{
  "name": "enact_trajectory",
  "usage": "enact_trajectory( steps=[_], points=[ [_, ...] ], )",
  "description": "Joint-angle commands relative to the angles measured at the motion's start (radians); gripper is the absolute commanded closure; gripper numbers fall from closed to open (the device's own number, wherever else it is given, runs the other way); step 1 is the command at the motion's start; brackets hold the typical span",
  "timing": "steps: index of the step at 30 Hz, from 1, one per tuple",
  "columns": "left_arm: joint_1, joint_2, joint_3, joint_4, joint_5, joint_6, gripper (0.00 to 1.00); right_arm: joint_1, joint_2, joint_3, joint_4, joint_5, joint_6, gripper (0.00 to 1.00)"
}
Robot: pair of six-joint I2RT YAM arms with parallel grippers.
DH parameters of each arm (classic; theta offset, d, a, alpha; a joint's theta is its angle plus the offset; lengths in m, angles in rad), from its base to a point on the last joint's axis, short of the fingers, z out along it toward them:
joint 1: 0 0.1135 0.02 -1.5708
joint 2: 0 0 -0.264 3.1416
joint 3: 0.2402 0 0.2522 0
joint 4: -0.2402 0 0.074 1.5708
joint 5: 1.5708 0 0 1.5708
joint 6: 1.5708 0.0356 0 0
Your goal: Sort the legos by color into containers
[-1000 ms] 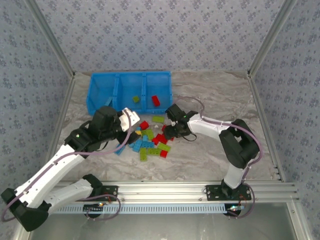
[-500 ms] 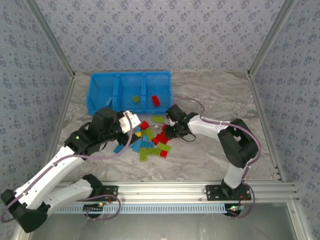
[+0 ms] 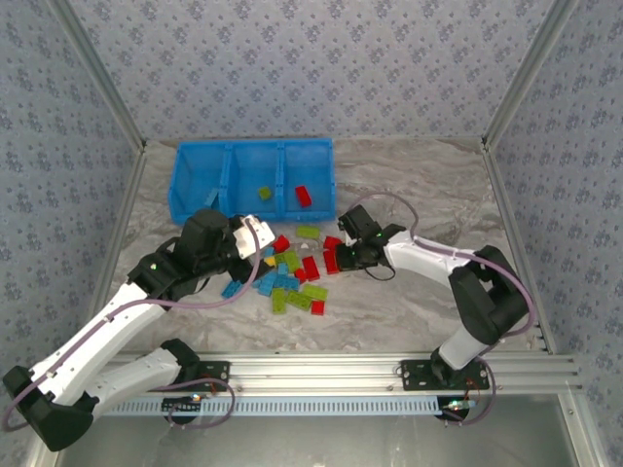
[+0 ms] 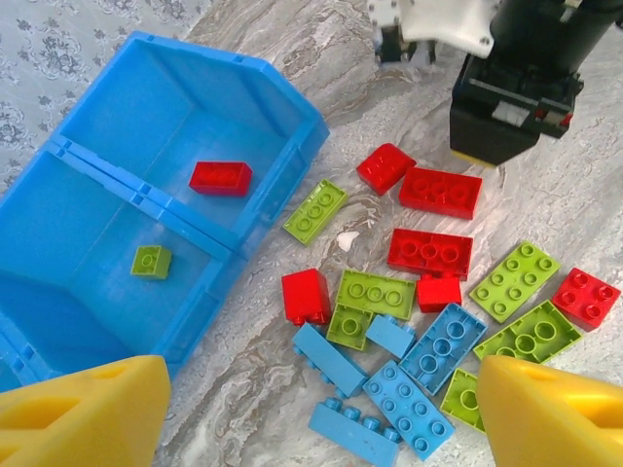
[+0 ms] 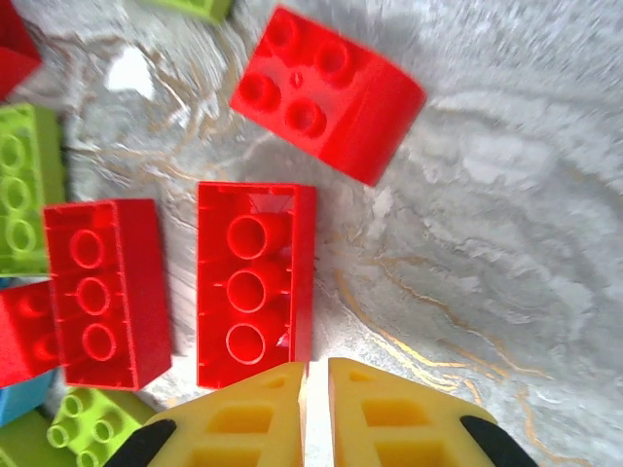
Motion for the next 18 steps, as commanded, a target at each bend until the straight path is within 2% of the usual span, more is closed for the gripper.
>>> enact_trajectory(
  steps=[1, 5, 6, 8, 9, 10, 12, 18],
  points=[
    [-0.005, 0.002, 0.007, 0.008, -0.014, 0.017, 0.17, 0.000, -0.051, 0.027, -0.034, 0.023, 0.011, 0.86],
    [-0.004, -0.003, 0.006, 0.010, -0.030, 0.016, 0.17, 0.014, -0.058, 0.085, -0.050, 0.062, -0.012, 0.85],
    [-0.004, -0.004, 0.004, 0.013, -0.038, 0.017, 0.17, 0.019, -0.054, 0.098, -0.054, 0.083, -0.018, 0.78],
    [-0.004, -0.004, 0.000, 0.013, -0.051, 0.019, 0.16, 0.017, -0.027, 0.109, -0.074, 0.118, -0.011, 0.57],
    [-0.005, -0.003, -0.001, 0.010, -0.056, 0.020, 0.16, 0.015, -0.008, 0.117, -0.090, 0.108, -0.006, 0.46],
    [-0.005, -0.003, 0.000, 0.007, -0.058, 0.020, 0.15, 0.016, 0.012, 0.124, -0.102, 0.092, -0.003, 0.39],
    [-0.004, -0.003, 0.000, 0.007, -0.057, 0.019, 0.15, 0.036, 0.051, 0.137, -0.103, 0.061, 0.006, 0.35],
    [-0.005, 0.004, -0.001, 0.009, -0.054, 0.020, 0.13, 0.068, 0.191, 0.186, -0.090, 0.052, 0.026, 0.35]
  ],
)
